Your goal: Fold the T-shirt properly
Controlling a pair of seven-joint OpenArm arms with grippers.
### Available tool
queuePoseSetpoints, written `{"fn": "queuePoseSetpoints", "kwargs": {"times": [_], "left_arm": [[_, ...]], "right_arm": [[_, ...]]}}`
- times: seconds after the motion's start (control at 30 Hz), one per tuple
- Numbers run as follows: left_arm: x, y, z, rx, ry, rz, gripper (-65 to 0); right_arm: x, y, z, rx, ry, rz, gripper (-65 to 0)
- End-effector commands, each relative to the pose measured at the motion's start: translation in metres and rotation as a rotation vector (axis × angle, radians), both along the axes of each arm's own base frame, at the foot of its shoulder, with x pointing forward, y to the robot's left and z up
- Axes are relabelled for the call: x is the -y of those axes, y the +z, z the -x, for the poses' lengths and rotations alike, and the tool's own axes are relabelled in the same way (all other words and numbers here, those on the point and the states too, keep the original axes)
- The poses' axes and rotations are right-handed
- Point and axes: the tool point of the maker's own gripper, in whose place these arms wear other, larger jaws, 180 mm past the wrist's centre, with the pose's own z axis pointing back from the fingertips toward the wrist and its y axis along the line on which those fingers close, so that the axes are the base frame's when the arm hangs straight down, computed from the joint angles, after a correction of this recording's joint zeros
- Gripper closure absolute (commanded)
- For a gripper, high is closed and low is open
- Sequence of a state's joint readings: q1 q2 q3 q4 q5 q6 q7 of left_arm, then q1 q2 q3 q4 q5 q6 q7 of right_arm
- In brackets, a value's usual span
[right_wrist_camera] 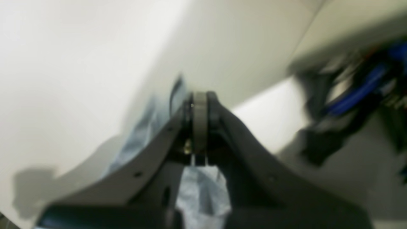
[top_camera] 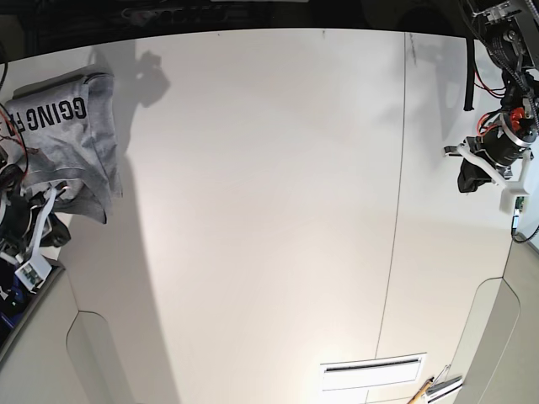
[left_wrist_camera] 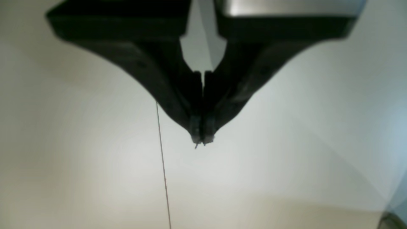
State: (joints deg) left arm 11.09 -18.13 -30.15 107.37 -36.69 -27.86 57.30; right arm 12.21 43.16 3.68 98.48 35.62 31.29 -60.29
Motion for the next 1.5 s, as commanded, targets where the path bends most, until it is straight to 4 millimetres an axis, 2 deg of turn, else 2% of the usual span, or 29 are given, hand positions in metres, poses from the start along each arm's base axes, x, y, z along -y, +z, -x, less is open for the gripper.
{"fn": "queuePoseSetpoints", "kwargs": {"times": [0.0, 0.07, 0.13, 0.23, 0.4, 0.47, 0.57, 0.73, 0.9, 1.03, 1.1, 1.2, 1.33, 1.47], "left_arm": [[-0.003, 0.023, -0.007, 0.064, -0.011, -0.027, 0.0], [-0.005, 0.038, -0.005, 0.085, -0.01, -0.062, 0.0], [-0.014, 0.056, 0.004, 0.122, 0.012, -0.109, 0.0], [-0.03, 0.082, 0.029, 0.16, 0.061, -0.168, 0.0], [-0.055, 0.11, 0.085, 0.133, 0.134, -0.27, 0.0], [-0.059, 0.111, 0.108, 0.079, 0.129, -0.29, 0.0], [-0.061, 0.102, 0.145, -0.036, 0.107, -0.265, 0.0], [-0.049, 0.088, 0.2, -0.226, 0.037, -0.198, 0.0], [-0.032, 0.064, 0.262, -0.502, -0.055, -0.114, 0.0], [-0.019, 0.038, 0.307, -0.705, -0.109, 0.015, 0.0], [-0.008, 0.019, 0.334, -0.826, -0.147, 0.11, 0.0], [0.011, -0.018, 0.376, -0.991, -0.204, 0.268, 0.0], [0.033, -0.079, 0.407, -1.087, -0.195, 0.432, 0.0], [0.047, -0.15, 0.433, -1.149, -0.186, 0.428, 0.0]], "right_arm": [[0.006, 0.021, -0.005, 0.055, -0.001, 0.016, 0.0], [0.002, 0.029, 0.0, 0.065, 0.01, 0.009, 0.0], [-0.004, 0.025, 0.012, 0.048, 0.028, 0.009, 0.0], [-0.015, -0.001, 0.042, -0.026, 0.064, 0.013, 0.0], [-0.043, -0.05, 0.111, -0.205, 0.119, -0.015, 0.0], [-0.056, -0.062, 0.144, -0.271, 0.15, -0.03, 0.0], [-0.073, -0.072, 0.198, -0.38, 0.21, -0.026, 0.0], [-0.08, -0.081, 0.3, -0.634, 0.321, 0.024, 0.0], [-0.056, -0.086, 0.39, -0.9, 0.334, 0.109, 0.0], [-0.044, -0.088, 0.436, -1.056, 0.311, 0.105, 0.0], [-0.035, -0.096, 0.451, -1.12, 0.288, 0.106, 0.0], [-0.024, -0.12, 0.471, -1.195, 0.216, 0.065, 0.0], [-0.02, -0.173, 0.477, -1.195, 0.105, -0.02, 0.0], [-0.017, -0.228, 0.487, -1.235, 0.025, -0.021, 0.0]]}}
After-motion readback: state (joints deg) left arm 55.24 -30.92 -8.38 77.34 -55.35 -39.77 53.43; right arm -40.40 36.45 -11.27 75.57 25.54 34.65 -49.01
